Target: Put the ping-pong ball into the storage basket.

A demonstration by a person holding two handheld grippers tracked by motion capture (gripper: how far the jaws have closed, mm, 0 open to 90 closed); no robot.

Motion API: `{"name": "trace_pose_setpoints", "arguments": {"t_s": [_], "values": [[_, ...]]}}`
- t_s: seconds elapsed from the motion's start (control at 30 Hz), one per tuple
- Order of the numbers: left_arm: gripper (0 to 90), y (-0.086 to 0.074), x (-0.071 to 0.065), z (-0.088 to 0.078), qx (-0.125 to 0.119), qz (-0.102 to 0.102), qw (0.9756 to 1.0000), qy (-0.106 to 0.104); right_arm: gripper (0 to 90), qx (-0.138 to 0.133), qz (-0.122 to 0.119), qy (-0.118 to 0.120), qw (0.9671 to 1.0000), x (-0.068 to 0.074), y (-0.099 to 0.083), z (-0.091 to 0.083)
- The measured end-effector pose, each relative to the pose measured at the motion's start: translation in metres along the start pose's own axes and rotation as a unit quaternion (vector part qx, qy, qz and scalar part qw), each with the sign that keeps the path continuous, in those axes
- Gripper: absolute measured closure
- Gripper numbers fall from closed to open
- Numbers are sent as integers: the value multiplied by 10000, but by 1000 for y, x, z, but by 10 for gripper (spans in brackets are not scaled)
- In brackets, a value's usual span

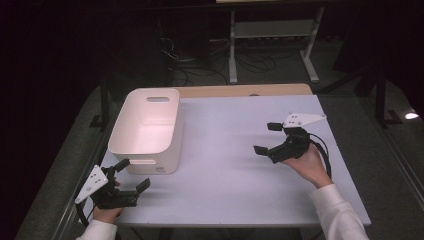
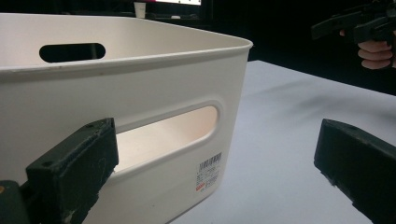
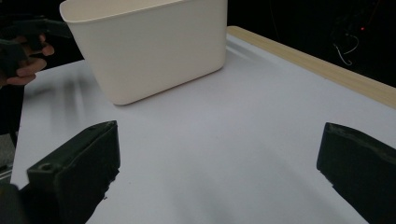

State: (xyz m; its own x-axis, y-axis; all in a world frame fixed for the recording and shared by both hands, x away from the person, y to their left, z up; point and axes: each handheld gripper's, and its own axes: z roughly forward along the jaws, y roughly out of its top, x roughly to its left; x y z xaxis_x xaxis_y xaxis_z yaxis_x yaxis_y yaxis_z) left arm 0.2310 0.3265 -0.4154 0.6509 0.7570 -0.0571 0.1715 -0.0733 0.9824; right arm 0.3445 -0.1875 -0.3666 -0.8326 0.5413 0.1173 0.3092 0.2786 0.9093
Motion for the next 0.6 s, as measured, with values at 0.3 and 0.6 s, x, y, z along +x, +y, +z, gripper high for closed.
{"name": "trace_pose_setpoints", "arguments": {"t_s": [0.3, 0.6], "values": [[0, 0, 0, 0, 1, 54, 10000, 4, 0, -95, 88, -52, 9999, 0, -10, -6], [0, 0, 0, 0, 35, 61, 10000, 9, 0, -198, 110, -129, 9997, 0, -18, -14]]}}
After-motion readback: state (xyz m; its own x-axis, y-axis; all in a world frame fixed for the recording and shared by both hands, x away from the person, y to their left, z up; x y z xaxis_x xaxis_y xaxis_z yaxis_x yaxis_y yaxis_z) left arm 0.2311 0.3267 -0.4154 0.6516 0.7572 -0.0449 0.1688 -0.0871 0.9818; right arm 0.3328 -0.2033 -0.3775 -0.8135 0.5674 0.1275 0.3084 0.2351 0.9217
